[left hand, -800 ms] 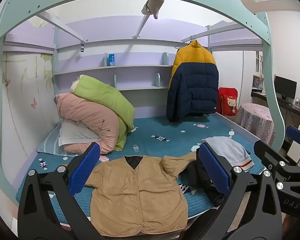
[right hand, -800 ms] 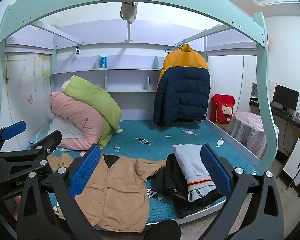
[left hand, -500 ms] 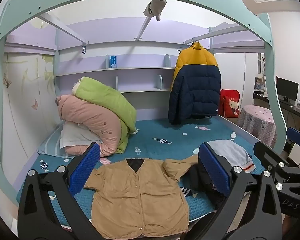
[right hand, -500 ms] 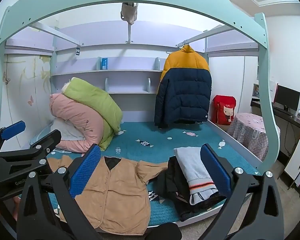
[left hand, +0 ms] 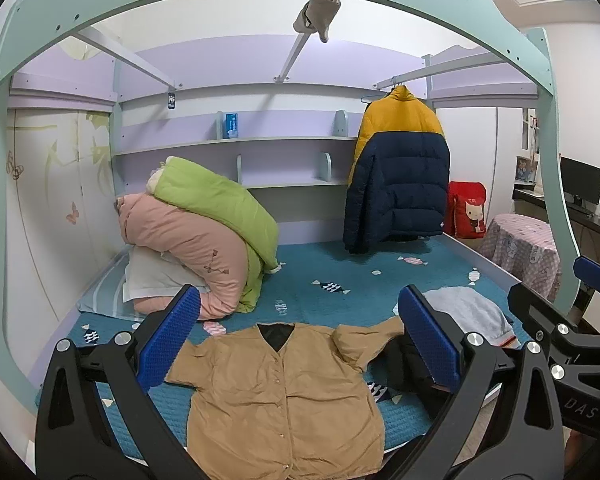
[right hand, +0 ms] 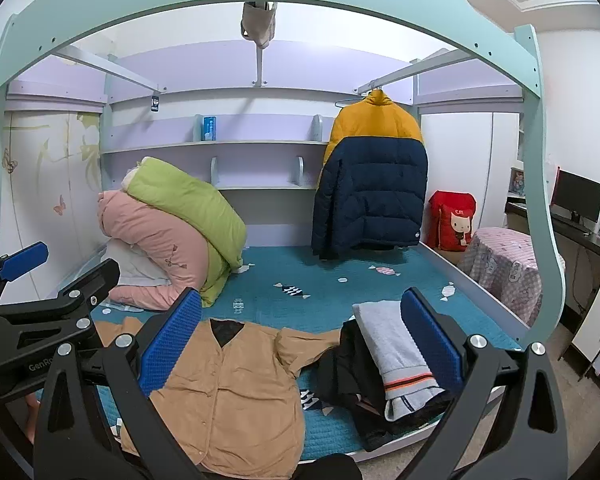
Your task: Fold large clothes
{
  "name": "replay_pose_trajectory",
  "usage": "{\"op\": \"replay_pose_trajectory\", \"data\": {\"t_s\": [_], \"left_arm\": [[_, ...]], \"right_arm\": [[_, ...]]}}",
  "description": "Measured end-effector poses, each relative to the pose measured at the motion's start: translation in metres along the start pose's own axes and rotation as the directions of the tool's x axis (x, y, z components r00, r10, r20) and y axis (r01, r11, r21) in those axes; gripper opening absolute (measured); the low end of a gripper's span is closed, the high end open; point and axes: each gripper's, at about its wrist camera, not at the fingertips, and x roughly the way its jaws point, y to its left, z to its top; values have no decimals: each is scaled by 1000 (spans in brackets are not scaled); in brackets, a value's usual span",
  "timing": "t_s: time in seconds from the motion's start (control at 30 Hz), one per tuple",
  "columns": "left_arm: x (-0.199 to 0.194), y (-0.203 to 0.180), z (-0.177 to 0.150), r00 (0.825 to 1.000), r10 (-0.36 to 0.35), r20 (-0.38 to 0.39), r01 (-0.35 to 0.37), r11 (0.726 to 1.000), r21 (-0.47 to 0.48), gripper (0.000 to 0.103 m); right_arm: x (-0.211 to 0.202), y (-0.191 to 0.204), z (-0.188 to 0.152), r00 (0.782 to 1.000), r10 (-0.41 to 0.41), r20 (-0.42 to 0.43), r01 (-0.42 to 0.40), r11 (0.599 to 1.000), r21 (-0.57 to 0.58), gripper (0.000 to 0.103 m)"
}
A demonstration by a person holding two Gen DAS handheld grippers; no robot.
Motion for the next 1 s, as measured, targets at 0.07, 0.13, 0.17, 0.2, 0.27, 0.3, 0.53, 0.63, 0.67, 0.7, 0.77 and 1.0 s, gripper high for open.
{"op": "replay_pose_trajectory", "data": {"t_s": [0.07, 0.13, 0.17, 0.2, 0.27, 0.3, 0.53, 0.63, 0.67, 0.7, 0.77, 1.0], "left_arm": [[4, 0, 2, 1000, 4, -2, -4, 1000, 1, 98], [10, 2, 4, 1000, 4, -8, -4, 1000, -2, 98], [11, 2, 5, 1000, 2, -9, -2, 1000, -3, 98], [12, 2, 5, 1000, 1, -10, -1, 1000, -2, 98], [15, 3, 4, 1000, 0, -11, 0, 1000, -4, 98], [15, 4, 4, 1000, 0, -12, 0, 1000, -5, 98], [27, 5, 9, 1000, -23, -16, 22, 1000, -14, 98], [33, 4, 11, 1000, -15, -22, 14, 1000, -8, 99], [34, 4, 12, 1000, -13, -23, 13, 1000, -6, 99], [35, 4, 12, 1000, -14, -24, 14, 1000, -6, 99], [36, 5, 13, 999, -21, -25, 21, 1000, -12, 99], [38, 6, 15, 999, -22, -28, 21, 1000, -11, 98]], "right_arm": [[4, 0, 1, 1000, 2, -3, -2, 1000, 1, 96], [7, -1, 2, 1000, 5, -6, -5, 1000, 4, 96], [9, -1, 3, 1000, 6, -8, -6, 1000, 6, 96], [11, -1, 4, 1000, 8, -10, -7, 1000, 7, 96], [15, 0, 4, 1000, 6, -14, -6, 1000, 7, 96], [16, -1, 5, 1000, 6, -16, -6, 1000, 7, 96], [23, -1, 9, 1000, 15, -4, -15, 1000, 11, 96], [23, 0, 9, 1000, 14, 2, -14, 1000, 11, 96], [25, 0, 10, 1000, 14, -3, -13, 1000, 10, 96], [26, -1, 10, 1000, 13, -5, -13, 1000, 11, 96], [29, -2, 11, 1000, 10, -14, -10, 1000, 17, 96], [35, -3, 13, 1000, 1, -24, -1, 1000, 16, 96]]}}
